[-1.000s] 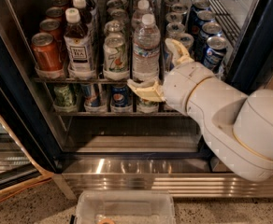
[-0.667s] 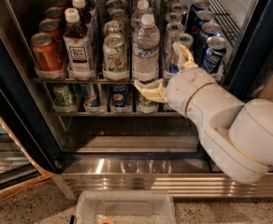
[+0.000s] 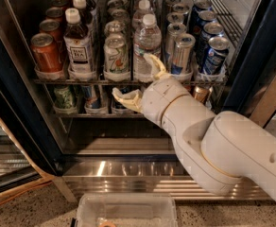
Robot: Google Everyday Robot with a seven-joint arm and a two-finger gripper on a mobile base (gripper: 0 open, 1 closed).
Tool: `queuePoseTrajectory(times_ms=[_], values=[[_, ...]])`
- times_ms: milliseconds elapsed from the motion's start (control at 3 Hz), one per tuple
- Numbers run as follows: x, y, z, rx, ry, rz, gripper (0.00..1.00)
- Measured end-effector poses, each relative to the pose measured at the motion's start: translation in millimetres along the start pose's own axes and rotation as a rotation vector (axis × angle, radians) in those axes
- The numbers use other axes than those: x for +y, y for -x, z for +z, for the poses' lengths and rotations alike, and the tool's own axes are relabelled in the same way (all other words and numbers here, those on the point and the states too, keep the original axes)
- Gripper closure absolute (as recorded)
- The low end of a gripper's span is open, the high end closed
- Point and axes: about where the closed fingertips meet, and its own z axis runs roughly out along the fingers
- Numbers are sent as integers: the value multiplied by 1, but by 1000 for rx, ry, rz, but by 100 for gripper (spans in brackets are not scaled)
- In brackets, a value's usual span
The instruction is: Pick water bottle from top shelf of fridge
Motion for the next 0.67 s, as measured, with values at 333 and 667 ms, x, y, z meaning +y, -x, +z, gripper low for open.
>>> queuePoseTrajectory(times_ms=[333, 667], values=[[13, 7, 5, -18, 12, -20, 34], [4, 14, 0, -33, -59, -24, 33]])
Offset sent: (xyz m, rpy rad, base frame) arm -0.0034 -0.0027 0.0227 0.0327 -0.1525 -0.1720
